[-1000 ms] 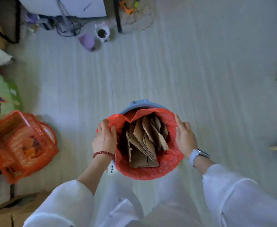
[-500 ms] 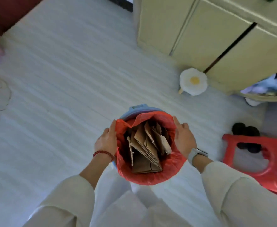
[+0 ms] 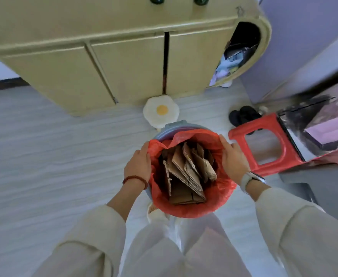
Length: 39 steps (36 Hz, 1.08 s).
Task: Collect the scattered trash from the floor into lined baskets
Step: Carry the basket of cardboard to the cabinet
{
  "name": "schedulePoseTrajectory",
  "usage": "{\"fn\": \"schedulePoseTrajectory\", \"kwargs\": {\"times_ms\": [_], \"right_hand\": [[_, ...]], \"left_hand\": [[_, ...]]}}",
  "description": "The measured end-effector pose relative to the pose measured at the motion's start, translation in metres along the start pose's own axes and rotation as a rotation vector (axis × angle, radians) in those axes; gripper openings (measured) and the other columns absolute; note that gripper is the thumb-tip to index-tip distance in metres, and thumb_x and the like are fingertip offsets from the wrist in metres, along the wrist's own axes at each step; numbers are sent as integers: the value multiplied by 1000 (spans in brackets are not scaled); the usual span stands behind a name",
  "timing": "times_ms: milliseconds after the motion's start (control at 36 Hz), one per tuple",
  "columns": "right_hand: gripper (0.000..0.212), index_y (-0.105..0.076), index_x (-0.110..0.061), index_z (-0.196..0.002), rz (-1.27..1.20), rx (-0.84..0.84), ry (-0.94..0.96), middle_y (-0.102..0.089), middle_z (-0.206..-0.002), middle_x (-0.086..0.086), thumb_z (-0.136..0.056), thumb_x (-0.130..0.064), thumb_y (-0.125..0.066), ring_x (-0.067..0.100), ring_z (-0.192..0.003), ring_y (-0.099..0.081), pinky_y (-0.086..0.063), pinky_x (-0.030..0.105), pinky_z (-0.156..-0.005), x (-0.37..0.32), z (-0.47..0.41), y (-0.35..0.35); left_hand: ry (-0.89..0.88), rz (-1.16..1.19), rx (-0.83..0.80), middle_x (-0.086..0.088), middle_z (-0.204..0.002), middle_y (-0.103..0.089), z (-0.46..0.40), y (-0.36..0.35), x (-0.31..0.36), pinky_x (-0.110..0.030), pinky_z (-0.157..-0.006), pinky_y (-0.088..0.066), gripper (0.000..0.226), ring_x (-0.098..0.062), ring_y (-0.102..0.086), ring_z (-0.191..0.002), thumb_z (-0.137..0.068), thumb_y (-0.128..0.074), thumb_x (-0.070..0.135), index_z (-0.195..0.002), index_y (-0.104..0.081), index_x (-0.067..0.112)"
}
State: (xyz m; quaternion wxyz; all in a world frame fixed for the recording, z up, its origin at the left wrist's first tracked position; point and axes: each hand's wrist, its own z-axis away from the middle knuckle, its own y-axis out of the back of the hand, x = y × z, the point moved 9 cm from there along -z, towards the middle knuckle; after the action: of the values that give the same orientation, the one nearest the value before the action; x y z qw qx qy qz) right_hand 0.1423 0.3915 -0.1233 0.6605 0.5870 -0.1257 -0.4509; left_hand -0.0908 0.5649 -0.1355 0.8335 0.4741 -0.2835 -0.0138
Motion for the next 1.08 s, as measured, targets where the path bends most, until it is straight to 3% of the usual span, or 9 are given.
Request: {"fn": "schedulePoseTrajectory", "kwargs": {"times_ms": [250,361,500,667,889,1083], "right_hand": [[50,-37,-24,-140,-101,136,-151,-53,-105,23,-93,-7,-39,42,-87,-55,-47,45,-75,56,-99,47],[49,-39,-25,-140,-128,136,-187,-51,-110,22,-94,-7,-39,43,-90,-55,-46,44,-77,88,-171,62],[50,-41,-22,-138,-137,96,-199,-50,-103,22,-92,-2,-42,41,-80,-56,-48,42,-68,133,-281,52],[55,-37,-18,-141,-133,18,-244,-49,-106,23,-90,3,-40,39,-85,-55,-47,41,-74,191,-390,4],[60,-30,-27,-142,-188,-197,-337,-40,-123,24,-88,-2,-36,39,-108,-44,-41,41,-88,255,-494,-102],[73,-22,-31,-146,-136,-189,-343,-39,-122,16,-84,6,-37,33,-110,-44,-42,39,-88,280,-554,-175]], "left_hand": [[-178,-113,-60,-14,-119,-54,-131,-9,117,-38,-78,-45,44,-32,-56,-101,-99,-29,22,-143,-28,25],[-176,-102,-85,-14,-114,-55,-196,-34,162,-35,-71,-43,44,-31,-57,-94,-99,-28,22,-143,-28,25],[-86,-86,-114,-15,-108,-55,-278,-81,202,-32,-67,-39,44,-29,-55,-86,-99,-29,21,-143,-28,23],[-9,-60,-160,-17,-113,-57,-383,-155,222,-37,-85,-42,45,-32,-55,-100,-99,-32,20,-143,-31,23],[49,-119,-193,-25,-114,-58,-494,-257,206,-41,-91,-41,44,-39,-54,-105,-98,-35,18,-142,-35,20],[90,-187,-198,-26,-118,-58,-565,-324,177,-42,-93,-39,44,-41,-52,-108,-98,-34,16,-141,-37,22]]}}
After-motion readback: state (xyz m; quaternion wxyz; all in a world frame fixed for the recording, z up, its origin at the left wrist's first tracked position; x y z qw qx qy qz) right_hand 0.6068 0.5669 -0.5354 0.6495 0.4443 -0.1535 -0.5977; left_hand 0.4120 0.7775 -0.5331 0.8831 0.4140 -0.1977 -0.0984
